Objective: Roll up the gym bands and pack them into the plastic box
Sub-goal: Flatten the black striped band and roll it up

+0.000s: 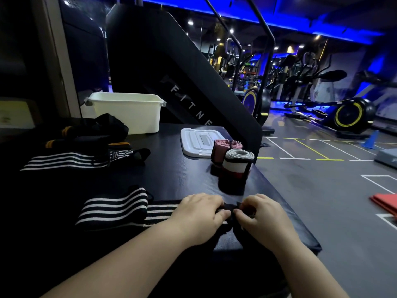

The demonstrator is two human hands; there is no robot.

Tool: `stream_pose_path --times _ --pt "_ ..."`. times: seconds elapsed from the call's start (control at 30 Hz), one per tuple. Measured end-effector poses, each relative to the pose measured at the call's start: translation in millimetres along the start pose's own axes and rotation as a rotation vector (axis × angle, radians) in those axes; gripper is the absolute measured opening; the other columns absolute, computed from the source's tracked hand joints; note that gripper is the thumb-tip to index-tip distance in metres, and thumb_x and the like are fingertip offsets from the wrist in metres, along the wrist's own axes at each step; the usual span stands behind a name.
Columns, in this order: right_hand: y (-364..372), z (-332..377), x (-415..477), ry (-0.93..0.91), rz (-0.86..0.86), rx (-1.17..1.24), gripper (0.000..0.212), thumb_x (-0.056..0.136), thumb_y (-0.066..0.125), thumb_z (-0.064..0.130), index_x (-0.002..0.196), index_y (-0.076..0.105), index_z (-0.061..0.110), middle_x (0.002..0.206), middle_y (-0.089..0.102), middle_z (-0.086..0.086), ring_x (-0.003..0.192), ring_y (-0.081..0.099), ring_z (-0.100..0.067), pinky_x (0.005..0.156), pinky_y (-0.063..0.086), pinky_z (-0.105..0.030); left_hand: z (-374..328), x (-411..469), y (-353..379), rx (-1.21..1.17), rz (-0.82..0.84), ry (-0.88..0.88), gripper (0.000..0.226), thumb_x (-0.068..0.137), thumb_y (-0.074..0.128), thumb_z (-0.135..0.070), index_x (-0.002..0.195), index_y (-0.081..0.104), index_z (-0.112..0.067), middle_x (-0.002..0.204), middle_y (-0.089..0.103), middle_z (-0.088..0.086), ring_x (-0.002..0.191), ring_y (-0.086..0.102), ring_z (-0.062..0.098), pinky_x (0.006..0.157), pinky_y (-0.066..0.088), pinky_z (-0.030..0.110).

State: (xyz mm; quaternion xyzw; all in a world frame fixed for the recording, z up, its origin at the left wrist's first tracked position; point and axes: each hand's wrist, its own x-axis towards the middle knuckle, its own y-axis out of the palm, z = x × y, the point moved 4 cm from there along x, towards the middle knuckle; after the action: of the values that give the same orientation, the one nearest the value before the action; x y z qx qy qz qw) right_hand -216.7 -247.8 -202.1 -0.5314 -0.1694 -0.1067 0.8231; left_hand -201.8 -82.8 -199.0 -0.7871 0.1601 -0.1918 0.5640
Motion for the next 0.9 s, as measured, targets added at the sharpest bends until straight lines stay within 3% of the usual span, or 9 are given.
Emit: stream_pose_path --times 0.13,0.23,0.33,0.47,0.8,0.9 --pt "0 2 3 0.036 0.07 -0.044 0.023 0.083 0.061 0.04 0.066 0.052 0.027 0.076 0.05 0.008 0.075 0.05 -0.011 0.066 0.038 -0.027 0 1 12 0.078 0.049 0.015 0.049 0.1 0.034 -0.05 0.145 0.031 -0.032 0.149 0.041 -0.008 0.142 0.026 0.013 0.118 0.012 0.039" --pt "-1 0 3 0.069 0.071 -0.05 0.027 0.083 0.058 0.036 0.063 0.044 0.026 0.077 0.05 0.006 0.077 0.049 -0.013 0.068 0.038 -0.029 1 1 14 0.108 0.1 0.034 0.055 0.102 0.027 -0.05 0.153 0.016 -0.035 0.16 0.019 -0.014 0.148 0.011 0.01 0.12 0.005 0.039" --pt "-5 -7 1 0.119 0.029 -0.027 0.021 0.083 0.058 0.033 0.068 0.05 0.02 0.078 0.053 0.004 0.079 0.051 -0.017 0.071 0.042 -0.035 1 2 14 0.107 0.115 0.044 0.054 0.102 0.024 -0.05 0.154 0.014 -0.036 0.161 0.014 -0.017 0.149 0.008 0.009 0.121 0.004 0.039" --pt "-19 -20 -1 0.205 -0.021 -0.057 0.018 0.084 0.058 0.032 0.077 0.056 0.016 0.076 0.057 0.0 0.078 0.051 -0.023 0.063 0.037 -0.034 2 2 15 0.114 0.122 0.045 0.054 0.102 0.025 -0.051 0.153 0.016 -0.037 0.16 0.015 -0.018 0.149 0.009 0.01 0.12 0.006 0.04" --pt "-34 -51 -8 0.368 -0.009 -0.141 0.021 0.087 0.057 0.033 0.074 0.047 0.02 0.074 0.053 0.001 0.078 0.046 -0.026 0.061 0.036 -0.033 7 3 11 0.12 0.196 0.057 0.054 0.104 0.022 -0.048 0.155 0.011 -0.035 0.162 0.005 -0.016 0.15 0.0 0.01 0.121 -0.002 0.041" --pt "-34 -47 -7 0.323 -0.051 -0.199 0.014 0.08 0.064 0.028 0.078 0.052 0.022 0.081 0.056 -0.001 0.089 0.05 -0.029 0.068 0.041 -0.035 7 2 11 0.122 0.206 0.06 0.053 0.104 0.021 -0.046 0.155 0.01 -0.034 0.162 0.004 -0.016 0.15 -0.001 0.01 0.121 -0.002 0.041"
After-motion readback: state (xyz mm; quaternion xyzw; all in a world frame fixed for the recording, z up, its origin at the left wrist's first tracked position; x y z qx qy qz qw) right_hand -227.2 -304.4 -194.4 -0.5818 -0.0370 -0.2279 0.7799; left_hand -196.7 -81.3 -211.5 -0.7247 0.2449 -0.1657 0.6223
